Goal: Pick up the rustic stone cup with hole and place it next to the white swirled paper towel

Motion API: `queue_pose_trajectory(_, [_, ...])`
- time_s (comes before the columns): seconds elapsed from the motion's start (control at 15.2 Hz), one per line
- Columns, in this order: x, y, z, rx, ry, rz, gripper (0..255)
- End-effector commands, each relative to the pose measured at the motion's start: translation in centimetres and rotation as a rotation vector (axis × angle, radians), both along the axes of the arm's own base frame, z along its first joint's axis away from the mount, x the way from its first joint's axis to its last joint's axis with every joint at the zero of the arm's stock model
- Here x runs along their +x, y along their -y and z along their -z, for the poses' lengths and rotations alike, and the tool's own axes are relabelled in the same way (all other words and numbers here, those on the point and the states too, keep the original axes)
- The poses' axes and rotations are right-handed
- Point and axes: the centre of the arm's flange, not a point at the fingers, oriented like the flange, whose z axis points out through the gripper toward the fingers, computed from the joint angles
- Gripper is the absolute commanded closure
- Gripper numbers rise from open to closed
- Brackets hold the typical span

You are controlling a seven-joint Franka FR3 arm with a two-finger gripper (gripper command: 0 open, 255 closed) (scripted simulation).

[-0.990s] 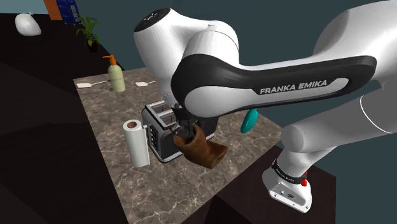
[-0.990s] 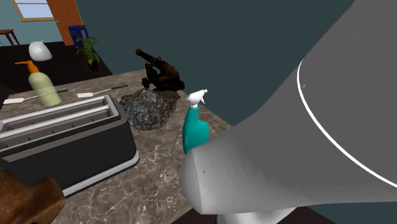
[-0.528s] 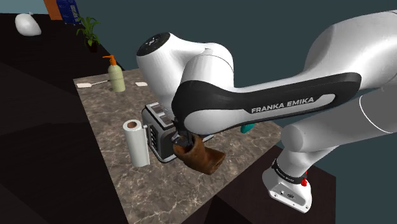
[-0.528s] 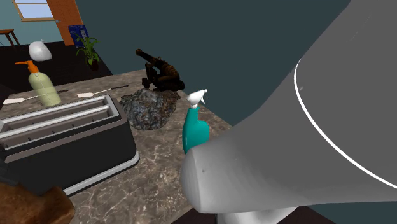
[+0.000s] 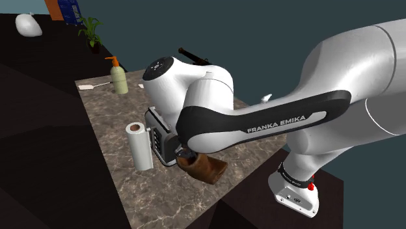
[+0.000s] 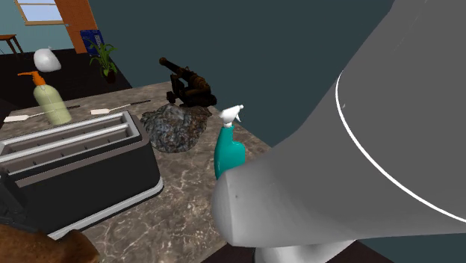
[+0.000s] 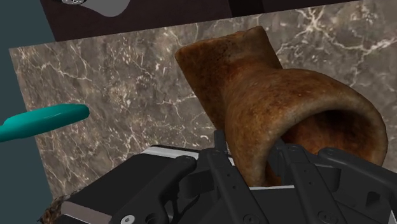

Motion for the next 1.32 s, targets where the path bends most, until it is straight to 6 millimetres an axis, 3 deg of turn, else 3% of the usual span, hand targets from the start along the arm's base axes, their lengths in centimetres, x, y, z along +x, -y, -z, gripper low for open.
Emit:
queue_pose_trajectory(0.0, [0.0, 0.0, 1.1, 0.001, 0.001, 0.000, 255])
queue_pose_trajectory(0.33, [0.0, 0.0, 3.5, 0.001, 0.001, 0.000, 255])
queue_pose_trajectory(0.79, [0.0, 0.0, 3.5, 0.001, 0.001, 0.000, 255])
queue_pose_trajectory(0.86, [0.0, 0.0, 3.5, 0.001, 0.001, 0.000, 0])
queue_pose_trajectory(1.19, [0.0, 0.0, 3.5, 0.001, 0.001, 0.000, 0])
queue_pose_trajectory(1.25, [0.1, -0.5, 2.3, 0.001, 0.001, 0.000, 0])
